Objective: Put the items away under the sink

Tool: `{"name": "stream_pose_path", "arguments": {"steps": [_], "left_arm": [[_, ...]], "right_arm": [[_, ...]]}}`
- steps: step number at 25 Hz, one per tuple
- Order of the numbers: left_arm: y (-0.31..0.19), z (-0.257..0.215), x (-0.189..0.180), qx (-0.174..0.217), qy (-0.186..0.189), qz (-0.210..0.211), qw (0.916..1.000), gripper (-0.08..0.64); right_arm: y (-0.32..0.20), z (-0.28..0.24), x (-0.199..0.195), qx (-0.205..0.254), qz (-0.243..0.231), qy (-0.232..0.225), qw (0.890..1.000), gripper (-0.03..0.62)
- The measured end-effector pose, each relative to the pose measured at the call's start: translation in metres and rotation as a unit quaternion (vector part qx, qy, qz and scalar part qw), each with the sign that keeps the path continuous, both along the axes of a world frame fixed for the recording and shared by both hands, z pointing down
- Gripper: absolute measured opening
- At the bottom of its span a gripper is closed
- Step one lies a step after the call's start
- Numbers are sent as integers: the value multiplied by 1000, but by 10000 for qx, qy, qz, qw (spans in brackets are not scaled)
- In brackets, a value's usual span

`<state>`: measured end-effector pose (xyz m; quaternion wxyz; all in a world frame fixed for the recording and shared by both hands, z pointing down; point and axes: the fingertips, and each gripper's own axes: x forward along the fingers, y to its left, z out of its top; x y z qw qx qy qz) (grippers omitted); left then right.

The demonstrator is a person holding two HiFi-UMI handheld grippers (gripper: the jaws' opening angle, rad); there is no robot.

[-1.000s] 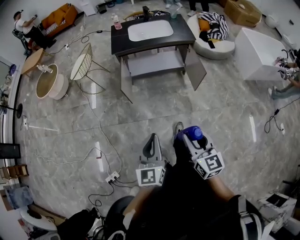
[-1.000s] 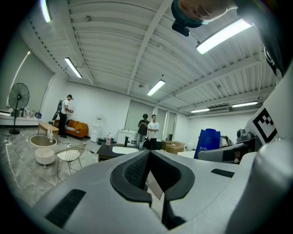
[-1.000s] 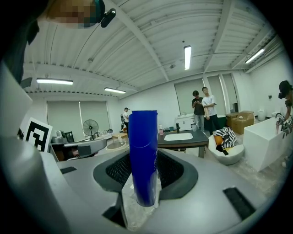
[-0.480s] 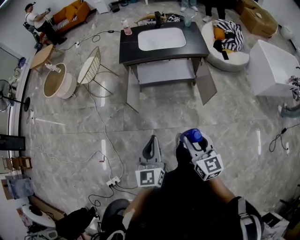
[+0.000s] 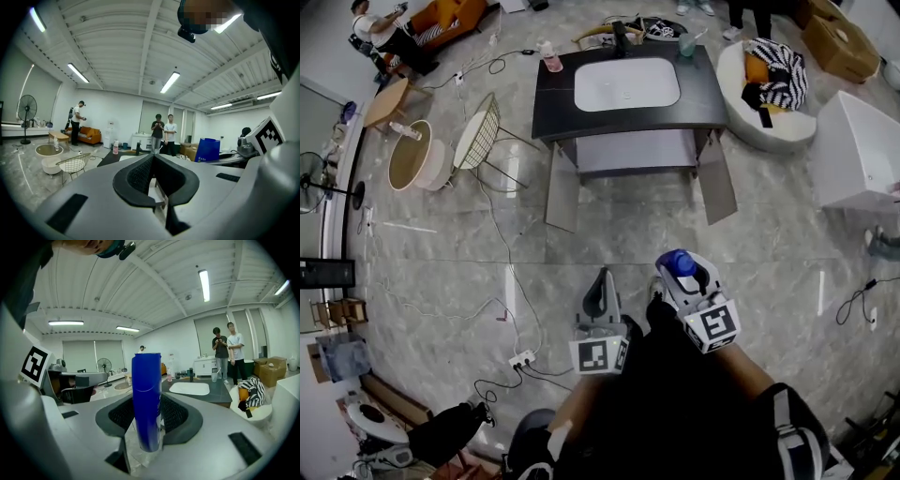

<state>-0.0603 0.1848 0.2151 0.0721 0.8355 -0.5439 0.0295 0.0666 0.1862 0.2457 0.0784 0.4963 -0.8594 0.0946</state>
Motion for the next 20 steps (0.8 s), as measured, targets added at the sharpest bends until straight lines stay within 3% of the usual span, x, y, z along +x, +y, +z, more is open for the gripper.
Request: {"name": "stream_pose_path", "arguments": {"steps": [9, 20], "left_arm": [[-66, 15, 2, -190, 12, -294, 9994, 14], [-202, 29, -32, -209, 202, -359, 9989, 14]], "right_arm": [[-78, 17, 9, -116, -156, 76, 9998, 155], [-211, 48, -23, -171, -323, 263, 9990, 155]]}}
